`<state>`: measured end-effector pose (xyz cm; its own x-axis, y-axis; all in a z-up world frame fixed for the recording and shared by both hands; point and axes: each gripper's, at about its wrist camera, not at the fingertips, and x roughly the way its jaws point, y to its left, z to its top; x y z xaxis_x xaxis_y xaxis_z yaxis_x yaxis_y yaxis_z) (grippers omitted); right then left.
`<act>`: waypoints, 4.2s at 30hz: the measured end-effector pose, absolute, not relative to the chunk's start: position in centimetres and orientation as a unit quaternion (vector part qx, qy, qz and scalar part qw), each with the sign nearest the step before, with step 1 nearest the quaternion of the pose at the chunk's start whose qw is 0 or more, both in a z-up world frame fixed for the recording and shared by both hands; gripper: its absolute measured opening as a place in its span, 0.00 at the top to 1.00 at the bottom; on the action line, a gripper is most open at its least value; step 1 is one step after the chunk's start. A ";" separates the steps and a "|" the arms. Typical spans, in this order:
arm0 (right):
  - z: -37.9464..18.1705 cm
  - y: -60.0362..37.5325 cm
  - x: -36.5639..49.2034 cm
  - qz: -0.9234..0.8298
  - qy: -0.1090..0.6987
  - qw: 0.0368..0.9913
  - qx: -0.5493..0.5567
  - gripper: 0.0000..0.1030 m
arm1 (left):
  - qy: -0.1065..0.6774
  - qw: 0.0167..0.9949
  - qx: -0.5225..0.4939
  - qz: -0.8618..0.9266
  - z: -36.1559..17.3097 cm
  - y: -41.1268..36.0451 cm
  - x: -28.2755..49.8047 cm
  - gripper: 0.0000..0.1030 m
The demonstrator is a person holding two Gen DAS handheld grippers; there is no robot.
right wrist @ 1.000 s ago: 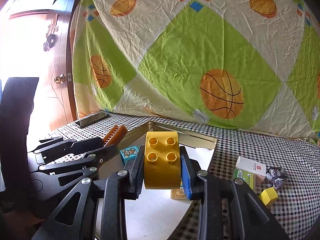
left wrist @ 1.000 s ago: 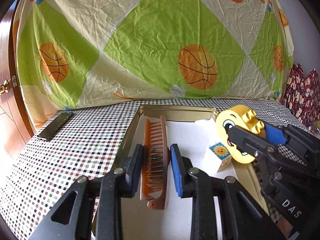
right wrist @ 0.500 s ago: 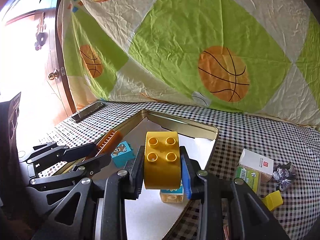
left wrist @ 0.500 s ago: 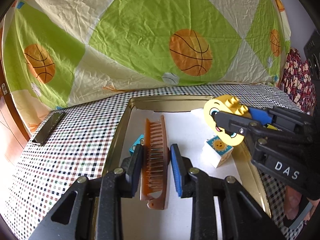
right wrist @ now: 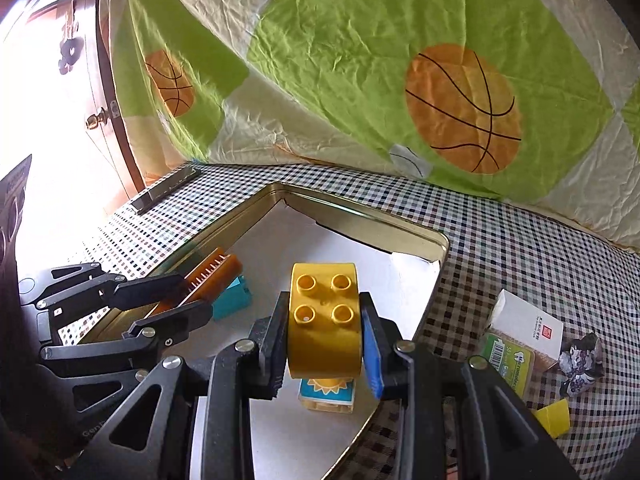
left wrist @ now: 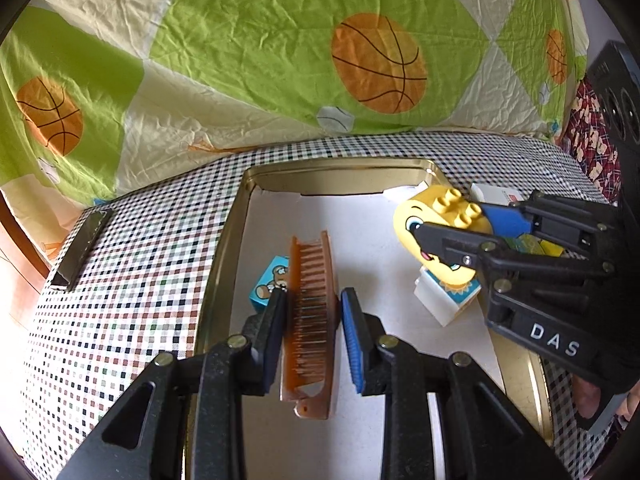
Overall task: Organize rigid objects
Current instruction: 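Lower and release the comb into the tin while the right tool releases the duck duplo, then move the left tool to the copper box while the right tool reaches the white block, then grasp the copper box with the left tool while the right tool grasps the white block, then lift the copper box with the left tool while the right tool lifts the white block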
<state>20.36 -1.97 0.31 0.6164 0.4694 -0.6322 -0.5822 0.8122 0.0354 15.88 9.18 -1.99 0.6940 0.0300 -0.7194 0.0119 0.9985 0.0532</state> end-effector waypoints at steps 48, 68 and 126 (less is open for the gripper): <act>-4.9 -18.7 12.9 0.205 0.383 0.899 -0.051 0.29 | 0.261 0.964 -0.007 -0.046 -1.0 -2.3 8.3 0.04; -3.1 -24.6 13.6 0.120 0.341 0.932 -0.020 0.40 | 0.276 0.956 0.039 -0.089 -1.1 -7.2 9.3 0.04; -1.8 -25.9 17.7 0.087 0.310 0.947 0.006 0.40 | 0.341 0.932 0.045 -0.115 -3.5 -10.8 15.2 0.56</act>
